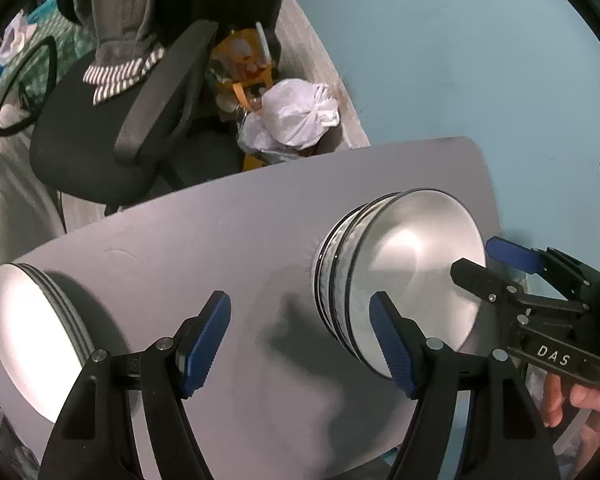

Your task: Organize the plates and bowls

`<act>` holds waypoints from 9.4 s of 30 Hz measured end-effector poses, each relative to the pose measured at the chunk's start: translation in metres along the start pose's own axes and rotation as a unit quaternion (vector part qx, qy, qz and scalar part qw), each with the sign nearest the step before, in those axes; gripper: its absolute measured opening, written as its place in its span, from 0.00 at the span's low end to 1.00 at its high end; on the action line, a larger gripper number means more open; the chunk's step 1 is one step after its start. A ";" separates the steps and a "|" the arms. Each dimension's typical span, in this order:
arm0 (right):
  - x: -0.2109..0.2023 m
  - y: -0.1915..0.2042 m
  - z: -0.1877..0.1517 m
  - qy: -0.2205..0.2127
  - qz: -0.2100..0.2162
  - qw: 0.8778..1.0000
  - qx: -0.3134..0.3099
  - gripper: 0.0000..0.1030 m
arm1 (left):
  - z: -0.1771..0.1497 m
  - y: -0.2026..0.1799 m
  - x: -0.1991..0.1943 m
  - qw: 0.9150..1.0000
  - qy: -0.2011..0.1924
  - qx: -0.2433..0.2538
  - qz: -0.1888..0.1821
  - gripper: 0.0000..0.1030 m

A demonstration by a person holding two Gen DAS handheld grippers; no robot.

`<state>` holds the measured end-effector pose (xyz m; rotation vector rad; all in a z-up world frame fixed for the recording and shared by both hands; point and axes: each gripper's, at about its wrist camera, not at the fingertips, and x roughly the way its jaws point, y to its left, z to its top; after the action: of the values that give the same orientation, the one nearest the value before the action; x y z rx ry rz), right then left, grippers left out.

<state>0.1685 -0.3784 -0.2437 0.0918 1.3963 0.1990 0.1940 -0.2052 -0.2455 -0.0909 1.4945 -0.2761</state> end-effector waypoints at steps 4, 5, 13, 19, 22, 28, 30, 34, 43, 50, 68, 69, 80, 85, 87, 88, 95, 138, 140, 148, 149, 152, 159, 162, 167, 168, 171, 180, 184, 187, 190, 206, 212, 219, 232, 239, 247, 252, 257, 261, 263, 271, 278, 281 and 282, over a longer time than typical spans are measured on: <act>0.011 -0.002 0.004 0.007 0.015 1.000 -0.001 0.62 | 0.001 0.002 0.010 1.000 0.011 -0.014 -0.006 0.71; 0.014 -0.003 0.005 0.009 0.018 1.000 -0.001 0.62 | 0.002 0.001 0.012 1.000 0.013 -0.015 -0.006 0.71; 0.028 -0.012 0.008 0.025 0.036 0.999 0.009 0.62 | 0.007 0.001 0.025 0.999 0.026 -0.022 -0.005 0.71; 0.034 -0.011 0.010 0.034 0.037 0.999 0.003 0.62 | 0.010 0.003 0.031 0.999 0.036 -0.029 -0.010 0.71; 0.037 -0.010 0.012 0.035 0.043 0.998 -0.001 0.62 | 0.010 0.001 0.032 0.999 0.037 -0.025 -0.014 0.71; 0.040 -0.010 0.018 0.043 0.056 0.997 -0.004 0.62 | 0.011 0.001 0.039 0.999 0.043 -0.026 -0.020 0.69; 0.042 -0.009 0.019 0.048 0.060 0.997 -0.005 0.62 | 0.011 0.001 0.039 0.998 0.045 -0.029 -0.029 0.65; 0.042 -0.009 0.018 0.056 0.074 0.996 -0.003 0.54 | 0.011 -0.003 0.039 0.998 0.046 -0.026 -0.041 0.54; 0.040 -0.002 0.020 0.062 0.098 0.993 -0.021 0.31 | 0.005 -0.008 0.039 0.996 0.054 -0.029 -0.070 0.40; 0.040 0.000 0.021 0.062 0.092 0.994 -0.020 0.31 | 0.006 -0.002 0.038 0.995 0.057 -0.038 -0.077 0.32; 0.039 0.003 0.024 0.070 0.054 0.996 -0.014 0.20 | 0.006 -0.004 0.033 0.996 0.058 -0.022 -0.061 0.23; 0.039 0.004 0.025 0.071 0.051 0.996 -0.016 0.18 | 0.006 -0.004 0.033 0.996 0.057 -0.021 -0.059 0.23; 0.038 0.006 0.022 0.080 0.044 0.996 0.006 0.16 | 0.006 0.001 0.034 0.995 0.064 -0.034 -0.063 0.21; 0.038 0.011 0.021 0.083 0.045 0.995 0.008 0.16 | 0.003 0.006 0.032 0.996 0.062 -0.034 -0.060 0.21; 0.039 0.014 0.021 0.086 0.043 0.995 0.007 0.16 | 0.000 0.009 0.031 0.996 0.063 -0.034 -0.057 0.21; 0.039 0.016 0.021 0.087 0.045 0.995 0.008 0.16 | -0.002 0.011 0.031 0.996 0.063 -0.036 -0.057 0.21; 0.042 0.033 0.019 0.096 0.046 0.994 0.001 0.16 | -0.014 0.025 0.022 0.996 0.057 -0.041 -0.051 0.21; 0.027 0.213 0.029 0.067 0.036 0.991 -0.112 0.16 | -0.082 0.175 -0.083 0.986 -0.024 -0.153 -0.056 0.21; 0.027 0.225 0.032 0.066 0.037 0.990 -0.122 0.16 | -0.083 0.182 -0.088 0.985 -0.030 -0.162 -0.058 0.21; 0.036 0.270 0.039 0.070 0.042 0.985 -0.153 0.16 | -0.092 0.219 -0.102 0.979 -0.045 -0.193 -0.050 0.21; 0.037 0.276 0.039 0.071 0.043 0.984 -0.157 0.16 | -0.093 0.226 -0.104 0.978 -0.046 -0.197 -0.048 0.21; 0.042 0.293 0.041 0.076 0.047 0.982 -0.169 0.16 | -0.095 0.241 -0.105 0.976 -0.048 -0.206 -0.044 0.21; 0.057 0.325 0.046 0.087 0.052 0.976 -0.191 0.16 | -0.096 0.271 -0.102 0.974 -0.042 -0.220 -0.024 0.21; 0.069 0.337 0.047 0.098 0.052 0.974 -0.197 0.16 | -0.097 0.286 -0.094 0.972 -0.037 -0.230 -0.026 0.21; 0.086 0.350 0.047 0.115 0.049 0.972 -0.197 0.16 | -0.097 0.302 -0.085 0.969 -0.030 -0.244 -0.030 0.21; 0.089 0.351 0.047 0.117 0.047 0.972 -0.196 0.16 | -0.097 0.304 -0.083 0.969 -0.028 -0.243 -0.029 0.21; 0.093 0.356 0.047 0.120 0.043 0.972 -0.195 0.16 | -0.092 0.307 -0.079 0.970 -0.024 -0.240 -0.023 0.21; 0.099 0.360 0.056 0.121 0.035 0.975 -0.181 0.15 | -0.088 0.315 -0.072 0.971 -0.009 -0.238 -0.024 0.21; 0.100 0.362 0.055 0.121 0.030 0.977 -0.175 0.16 | -0.089 0.315 -0.070 0.971 -0.008 -0.236 -0.025 0.21; 0.099 0.361 0.056 0.118 0.031 0.978 -0.169 0.16 | -0.089 0.316 -0.070 0.971 -0.011 -0.236 -0.031 0.21; 0.100 0.360 0.056 0.118 0.036 0.978 -0.168 0.19 | -0.091 0.319 -0.069 0.970 -0.012 -0.240 -0.039 0.21; 0.047 0.353 0.042 0.009 -0.021 0.983 -0.182 0.59 | -0.112 0.288 -0.132 0.974 -0.097 -0.182 0.090 0.69; 0.001 0.344 0.041 -0.040 -0.027 0.983 -0.175 0.61 | -0.128 0.269 -0.165 0.973 -0.126 -0.176 0.084 0.73; -0.046 0.342 0.025 -0.081 -0.021 0.981 -0.175 0.61 | -0.149 0.249 -0.202 0.967 -0.165 -0.179 0.081 0.80; -0.130 0.331 -0.003 -0.155 -0.009 0.973 -0.170 0.61 | -0.187 0.224 -0.253 0.954 -0.226 -0.177 0.085 0.81; -0.155 0.324 -0.022 -0.186 -0.012 0.970 -0.153 0.62 | -0.198 0.205 -0.266 0.951 -0.245 -0.168 0.087 0.81; -0.166 0.319 -0.044 -0.194 -0.004 0.969 -0.152 0.62 | -0.213 0.197 -0.282 0.945 -0.266 -0.162 0.096 0.81; -0.169 0.315 -0.047 -0.198 0.005 0.969 -0.145 0.62 | -0.216 0.199 -0.282 0.946 -0.264 -0.162 0.094 0.81; -0.172 0.316 -0.049 -0.210 -0.001 0.966 -0.148 0.62 | -0.220 0.195 -0.290 0.943 -0.276 -0.152 0.106 0.81; -0.174 0.315 -0.050 -0.214 -0.002 0.966 -0.144 0.62 | -0.220 0.197 -0.291 0.943 -0.275 -0.156 0.104 0.81; -0.174 0.315 -0.050 -0.213 -0.004 0.966 -0.144 0.62 | -0.221 0.199 -0.293 0.942 -0.275 -0.163 0.098 0.81; -0.171 0.314 -0.051 -0.212 -0.004 0.967 -0.144 0.62 | -0.220 0.200 -0.297 0.942 -0.279 -0.154 0.108 0.81; -0.171 0.319 -0.054 -0.214 -0.004 0.966 -0.146 0.62 | -0.220 0.202 -0.299 0.941 -0.283 -0.152 0.105 0.81; -0.170 0.321 -0.054 -0.212 -0.001 0.966 -0.146 0.62 | -0.219 0.203 -0.300 0.942 -0.282 -0.149 0.102 0.81; -0.170 0.323 -0.054 -0.212 0.000 0.966 -0.147 0.62 | -0.218 0.203 -0.300 0.943 -0.280 -0.148 0.101 0.81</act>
<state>0.0605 -0.0974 -0.0301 -0.1065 0.9290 0.3624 -0.0125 0.0856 -0.0187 -0.2346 0.9562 0.1387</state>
